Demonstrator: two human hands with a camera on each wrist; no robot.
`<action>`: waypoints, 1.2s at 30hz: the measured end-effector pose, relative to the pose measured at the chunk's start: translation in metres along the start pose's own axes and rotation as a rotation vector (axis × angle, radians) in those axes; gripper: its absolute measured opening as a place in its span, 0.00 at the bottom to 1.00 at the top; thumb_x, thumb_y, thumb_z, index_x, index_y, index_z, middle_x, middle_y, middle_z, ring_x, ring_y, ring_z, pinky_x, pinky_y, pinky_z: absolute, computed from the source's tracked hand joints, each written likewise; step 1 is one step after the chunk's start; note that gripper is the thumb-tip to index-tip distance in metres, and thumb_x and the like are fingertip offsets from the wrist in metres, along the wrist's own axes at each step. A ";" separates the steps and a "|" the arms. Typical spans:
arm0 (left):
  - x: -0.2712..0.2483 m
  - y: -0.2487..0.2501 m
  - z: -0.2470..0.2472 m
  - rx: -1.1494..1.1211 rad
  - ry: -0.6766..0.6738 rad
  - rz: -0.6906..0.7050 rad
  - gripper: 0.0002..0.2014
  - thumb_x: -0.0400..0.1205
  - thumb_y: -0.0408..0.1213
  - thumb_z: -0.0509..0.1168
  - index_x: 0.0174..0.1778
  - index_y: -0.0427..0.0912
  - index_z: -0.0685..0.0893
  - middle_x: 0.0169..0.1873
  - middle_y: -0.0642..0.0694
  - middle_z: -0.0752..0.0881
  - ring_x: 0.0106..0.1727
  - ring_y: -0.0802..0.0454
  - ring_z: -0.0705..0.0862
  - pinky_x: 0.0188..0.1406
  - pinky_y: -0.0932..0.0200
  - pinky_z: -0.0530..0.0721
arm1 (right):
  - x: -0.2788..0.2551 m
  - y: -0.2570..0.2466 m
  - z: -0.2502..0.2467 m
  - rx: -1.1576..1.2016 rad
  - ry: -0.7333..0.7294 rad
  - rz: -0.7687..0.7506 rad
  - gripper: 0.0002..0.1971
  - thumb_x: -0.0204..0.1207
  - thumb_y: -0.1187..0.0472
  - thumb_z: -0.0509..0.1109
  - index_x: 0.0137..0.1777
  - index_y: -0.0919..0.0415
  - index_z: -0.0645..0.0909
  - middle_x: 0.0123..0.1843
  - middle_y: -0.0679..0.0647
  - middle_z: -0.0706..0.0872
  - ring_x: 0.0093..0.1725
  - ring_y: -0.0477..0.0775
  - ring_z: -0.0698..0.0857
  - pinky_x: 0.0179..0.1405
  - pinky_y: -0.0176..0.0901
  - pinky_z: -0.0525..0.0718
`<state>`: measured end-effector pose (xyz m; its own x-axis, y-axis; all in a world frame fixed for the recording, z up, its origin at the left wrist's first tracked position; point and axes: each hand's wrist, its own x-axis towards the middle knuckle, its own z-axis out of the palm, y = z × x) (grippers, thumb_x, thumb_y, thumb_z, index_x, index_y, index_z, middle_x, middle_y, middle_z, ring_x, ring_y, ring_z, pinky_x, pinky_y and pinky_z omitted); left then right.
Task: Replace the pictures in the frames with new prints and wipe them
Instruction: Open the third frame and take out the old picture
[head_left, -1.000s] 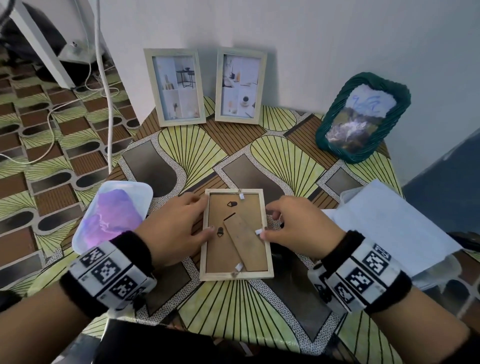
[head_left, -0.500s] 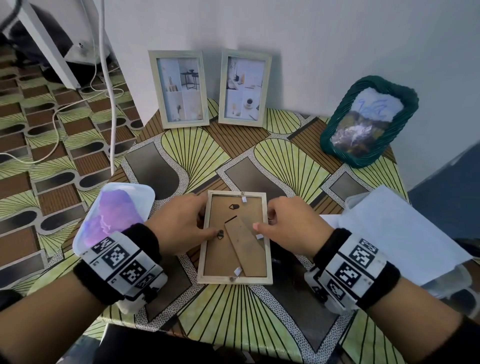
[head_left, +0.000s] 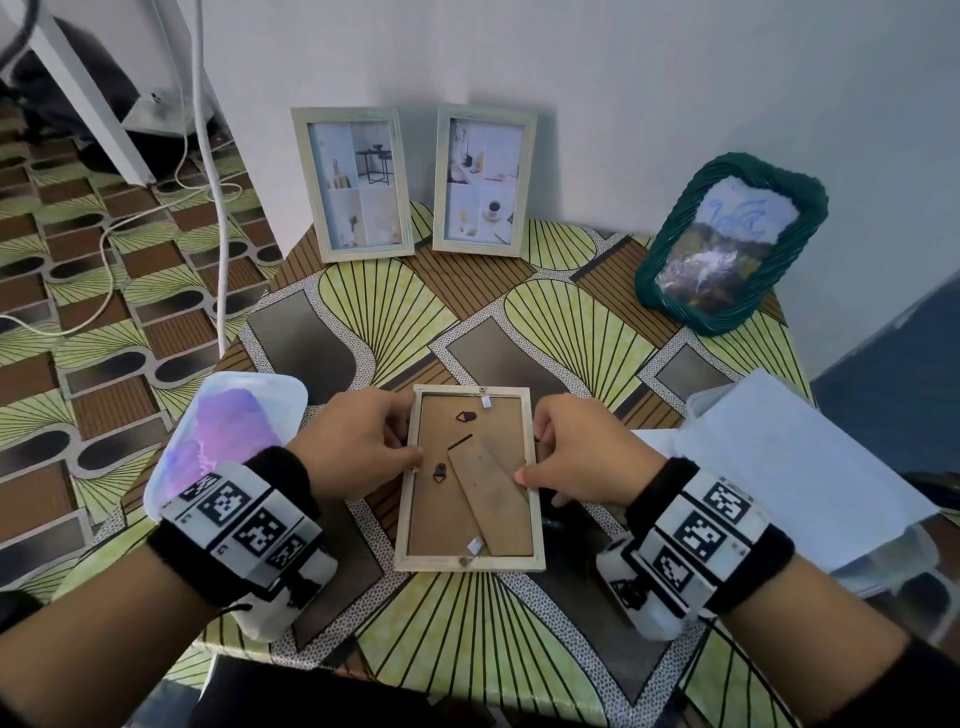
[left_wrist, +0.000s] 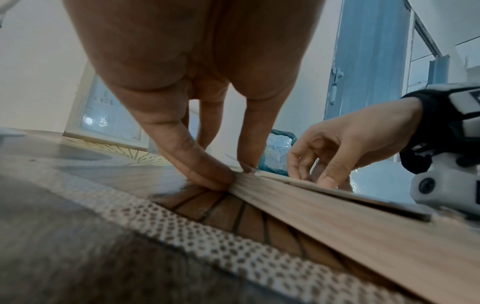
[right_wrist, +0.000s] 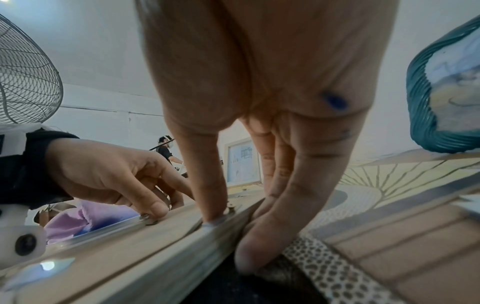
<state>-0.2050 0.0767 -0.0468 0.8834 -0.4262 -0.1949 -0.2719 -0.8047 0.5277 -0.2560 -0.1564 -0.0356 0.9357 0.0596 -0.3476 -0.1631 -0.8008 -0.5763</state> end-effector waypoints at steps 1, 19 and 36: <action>0.000 -0.001 0.001 -0.004 0.005 -0.002 0.19 0.76 0.43 0.75 0.63 0.45 0.85 0.36 0.58 0.85 0.38 0.64 0.85 0.46 0.59 0.87 | 0.000 0.001 0.000 -0.021 0.009 -0.019 0.13 0.67 0.61 0.81 0.37 0.56 0.77 0.35 0.52 0.86 0.32 0.55 0.90 0.31 0.54 0.91; -0.088 0.006 0.003 0.438 0.001 0.393 0.26 0.85 0.56 0.55 0.76 0.48 0.77 0.70 0.50 0.79 0.68 0.51 0.79 0.61 0.54 0.82 | 0.015 0.006 -0.008 -0.376 0.080 -0.376 0.29 0.84 0.45 0.61 0.84 0.49 0.63 0.84 0.45 0.65 0.83 0.47 0.62 0.82 0.44 0.59; -0.087 -0.019 0.003 0.587 -0.202 0.211 0.48 0.75 0.76 0.26 0.87 0.49 0.41 0.84 0.56 0.38 0.84 0.58 0.30 0.83 0.59 0.39 | -0.020 0.007 0.001 -0.694 0.058 -0.140 0.23 0.85 0.45 0.53 0.72 0.55 0.75 0.79 0.54 0.74 0.80 0.57 0.68 0.73 0.60 0.74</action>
<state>-0.2777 0.1275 -0.0424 0.7146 -0.6231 -0.3180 -0.6455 -0.7625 0.0434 -0.2760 -0.1627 -0.0333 0.9516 0.1733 -0.2537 0.1787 -0.9839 -0.0021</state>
